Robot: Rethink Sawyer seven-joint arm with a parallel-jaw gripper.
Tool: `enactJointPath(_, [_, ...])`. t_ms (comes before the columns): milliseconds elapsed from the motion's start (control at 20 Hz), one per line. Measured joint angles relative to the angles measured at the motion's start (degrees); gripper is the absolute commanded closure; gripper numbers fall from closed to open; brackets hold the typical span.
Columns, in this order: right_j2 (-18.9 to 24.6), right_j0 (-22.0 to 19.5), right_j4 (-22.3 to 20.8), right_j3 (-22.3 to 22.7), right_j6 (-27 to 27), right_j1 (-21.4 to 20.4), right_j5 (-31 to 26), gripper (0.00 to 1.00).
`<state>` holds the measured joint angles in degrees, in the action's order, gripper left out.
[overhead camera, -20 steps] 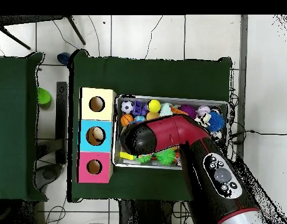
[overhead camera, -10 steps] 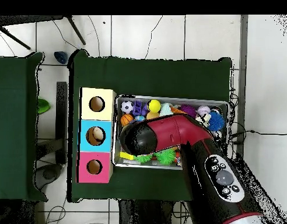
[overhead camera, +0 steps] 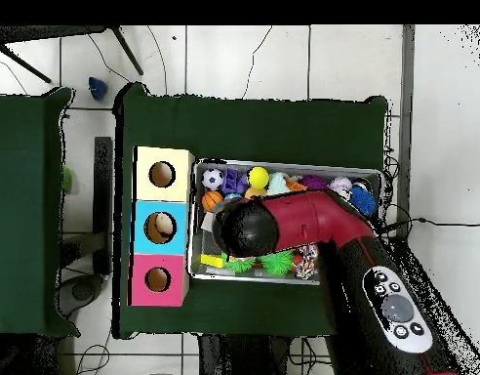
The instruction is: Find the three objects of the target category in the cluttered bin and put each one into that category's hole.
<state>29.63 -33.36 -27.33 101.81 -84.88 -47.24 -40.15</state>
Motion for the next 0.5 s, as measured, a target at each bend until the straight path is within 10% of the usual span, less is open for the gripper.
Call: enactJointPath(500, [0.0, -6.2, -2.2, -1.0, 0.0, 0.2, -0.7, 0.00])
